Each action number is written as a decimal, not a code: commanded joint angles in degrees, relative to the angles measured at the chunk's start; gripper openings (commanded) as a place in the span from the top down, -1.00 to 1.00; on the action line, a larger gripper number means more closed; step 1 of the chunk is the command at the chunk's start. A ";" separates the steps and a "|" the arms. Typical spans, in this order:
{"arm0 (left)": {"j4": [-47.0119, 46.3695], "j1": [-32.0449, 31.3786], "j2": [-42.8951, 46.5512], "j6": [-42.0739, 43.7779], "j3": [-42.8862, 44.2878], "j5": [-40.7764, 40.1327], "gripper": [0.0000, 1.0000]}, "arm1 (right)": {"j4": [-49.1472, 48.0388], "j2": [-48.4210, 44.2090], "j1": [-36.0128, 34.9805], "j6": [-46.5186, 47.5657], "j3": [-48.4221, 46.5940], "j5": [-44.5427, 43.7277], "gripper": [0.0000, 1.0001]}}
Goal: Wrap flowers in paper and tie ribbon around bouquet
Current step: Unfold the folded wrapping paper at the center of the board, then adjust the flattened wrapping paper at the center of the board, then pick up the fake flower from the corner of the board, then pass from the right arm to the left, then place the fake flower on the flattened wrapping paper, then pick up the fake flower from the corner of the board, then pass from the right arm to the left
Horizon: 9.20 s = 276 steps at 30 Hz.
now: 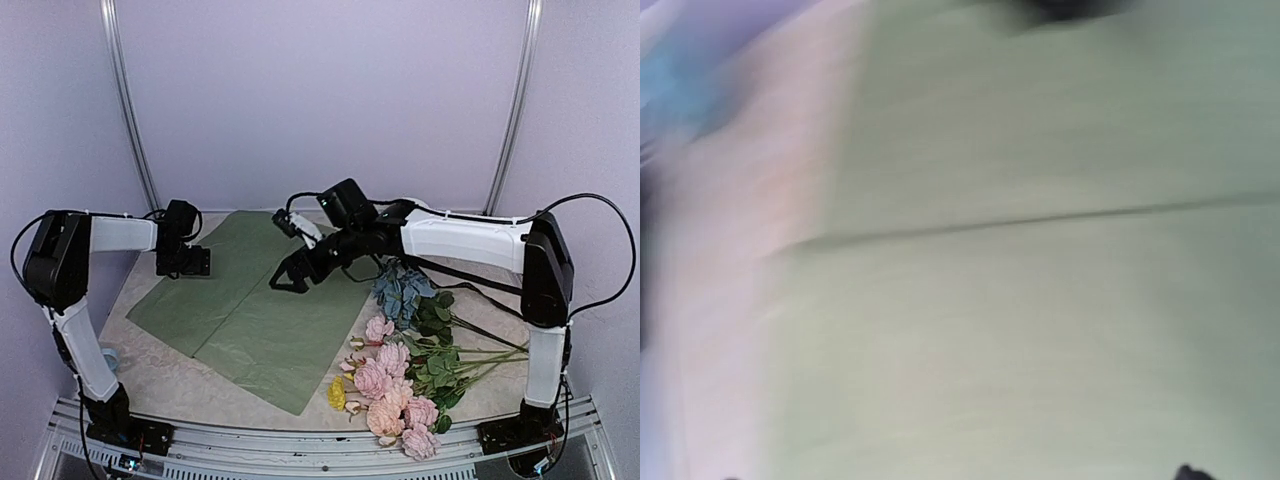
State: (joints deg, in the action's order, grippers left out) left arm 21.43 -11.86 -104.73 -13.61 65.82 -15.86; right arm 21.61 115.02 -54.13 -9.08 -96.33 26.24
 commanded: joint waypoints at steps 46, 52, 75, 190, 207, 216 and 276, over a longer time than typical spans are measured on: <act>-4.55 -21.46 30.49 2.96 -9.89 -14.59 -0.98 | 38.93 -25.39 22.32 11.29 14.86 -29.16 -0.78; -28.24 -22.85 50.20 -0.83 -25.94 -19.26 -0.98 | 34.09 -35.82 24.81 18.92 29.99 -33.42 -0.92; -28.74 -23.00 55.82 -0.03 -30.40 -2.24 -0.97 | 26.47 -19.31 33.04 28.35 40.82 -41.04 0.52; -21.15 -18.80 19.05 -14.63 -11.88 13.02 -0.71 | 30.48 -40.61 16.86 35.12 41.86 -18.99 -0.72; -18.80 -22.09 23.70 -13.32 -13.90 11.16 -0.71 | 22.29 -25.28 15.81 38.55 43.17 -16.00 -0.42; -17.56 -22.25 24.51 -12.17 -13.35 10.07 -0.71 | 17.90 -26.91 18.58 39.48 42.51 -28.74 1.00; -45.47 -45.51 34.83 5.19 -20.13 27.09 1.00 | -48.97 -34.68 3.93 -4.41 25.53 13.98 1.00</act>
State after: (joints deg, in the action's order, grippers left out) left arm -21.61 -58.76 -71.46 -4.67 46.26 9.96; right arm -27.81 81.56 -49.84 -14.72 -70.26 41.69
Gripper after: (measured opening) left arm 0.029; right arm 0.023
